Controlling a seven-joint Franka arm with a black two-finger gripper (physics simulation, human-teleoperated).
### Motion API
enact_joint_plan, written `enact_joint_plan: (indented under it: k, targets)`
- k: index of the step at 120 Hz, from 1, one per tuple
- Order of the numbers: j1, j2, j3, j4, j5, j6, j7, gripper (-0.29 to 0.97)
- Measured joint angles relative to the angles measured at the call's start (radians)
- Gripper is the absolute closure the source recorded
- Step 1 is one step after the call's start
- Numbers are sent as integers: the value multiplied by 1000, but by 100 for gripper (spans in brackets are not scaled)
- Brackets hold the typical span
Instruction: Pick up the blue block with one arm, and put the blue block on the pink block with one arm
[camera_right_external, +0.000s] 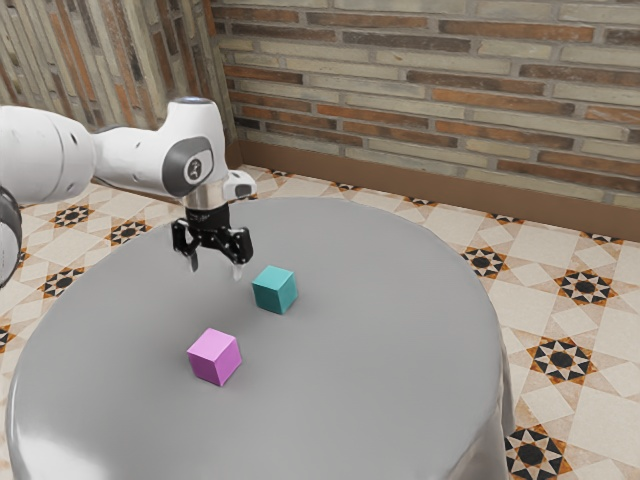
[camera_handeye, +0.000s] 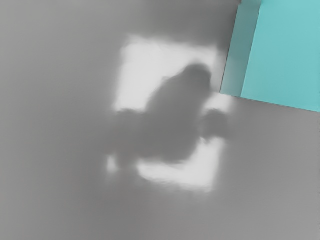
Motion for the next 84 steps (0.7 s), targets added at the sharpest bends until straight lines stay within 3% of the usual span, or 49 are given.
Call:
enact_joint_plan:
  k: [34, 84]
  targets:
    - [3, 133, -27, 138, -11, 16, -20, 0]
    - [3, 221, -65, 239, -22, 18, -37, 0]
